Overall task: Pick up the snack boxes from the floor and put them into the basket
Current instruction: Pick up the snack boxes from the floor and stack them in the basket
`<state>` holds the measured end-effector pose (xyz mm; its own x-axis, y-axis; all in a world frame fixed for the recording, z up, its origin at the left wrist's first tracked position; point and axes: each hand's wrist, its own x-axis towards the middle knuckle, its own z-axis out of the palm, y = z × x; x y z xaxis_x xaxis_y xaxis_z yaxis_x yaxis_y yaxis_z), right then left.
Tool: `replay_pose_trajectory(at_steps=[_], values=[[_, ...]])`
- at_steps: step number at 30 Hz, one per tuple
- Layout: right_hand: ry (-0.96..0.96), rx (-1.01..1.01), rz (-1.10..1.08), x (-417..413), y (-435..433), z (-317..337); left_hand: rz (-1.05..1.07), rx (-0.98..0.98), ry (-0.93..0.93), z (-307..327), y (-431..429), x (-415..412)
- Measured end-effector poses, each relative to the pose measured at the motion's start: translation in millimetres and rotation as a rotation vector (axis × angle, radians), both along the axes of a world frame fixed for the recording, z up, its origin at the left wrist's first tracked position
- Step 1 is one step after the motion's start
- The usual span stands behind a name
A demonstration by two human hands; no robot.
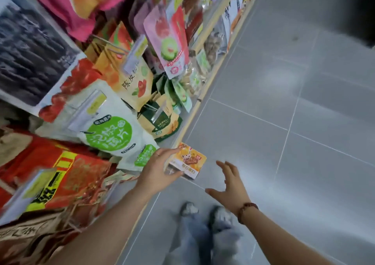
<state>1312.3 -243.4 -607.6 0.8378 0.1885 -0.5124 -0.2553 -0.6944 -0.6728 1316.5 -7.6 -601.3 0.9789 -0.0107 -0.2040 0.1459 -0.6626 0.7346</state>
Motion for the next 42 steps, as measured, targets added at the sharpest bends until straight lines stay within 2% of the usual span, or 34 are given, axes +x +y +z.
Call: replay_pose_trajectory(at_steps=[4, 8, 15, 19, 21, 24, 27, 34, 36, 39, 42], values=[[0.054, -0.035, -0.020, 37.1, 10.7, -81.5, -0.026, 0.044, 0.118, -98.3, 6.2, 32.7], [0.079, -0.063, 0.004, 61.3, 20.6, -172.3, -0.052, 0.078, 0.153, -203.8, 8.7, 50.9], [0.088, -0.197, 0.106, 79.5, 33.9, -342.1, -0.044, 0.093, 0.116, -369.7, 0.9, 73.1], [0.050, -0.279, 0.220, 77.5, 43.9, -414.2, -0.041, 0.141, 0.131, -442.5, -1.4, 75.1], [0.011, -0.245, 0.236, 76.6, 49.8, -439.4, -0.070, 0.170, 0.137, -461.9, -4.6, 76.1], [0.018, -0.215, 0.213, 74.1, 54.6, -466.7, -0.126, 0.338, 0.167, -486.1, -7.2, 73.9], [-0.023, -0.193, 0.204, 71.3, 51.7, -487.6, -0.126, 0.413, 0.110, -507.0, -8.3, 71.4], [-0.086, -0.128, 0.201, 78.8, 8.4, -499.6, -0.122, 0.577, 0.108, -505.7, -45.2, 70.0], [-0.078, -0.143, 0.191, 84.2, -10.3, -496.7, -0.146, 0.598, 0.140, -501.9, -66.2, 74.0], [-0.033, -0.197, 0.172, 90.5, -34.4, -493.7, -0.146, 0.572, 0.073, -499.8, -81.2, 82.0], [0.004, -0.200, 0.165, 94.3, -42.6, -491.9, 0.008, 0.524, 0.172, -503.3, -69.4, 89.6]])
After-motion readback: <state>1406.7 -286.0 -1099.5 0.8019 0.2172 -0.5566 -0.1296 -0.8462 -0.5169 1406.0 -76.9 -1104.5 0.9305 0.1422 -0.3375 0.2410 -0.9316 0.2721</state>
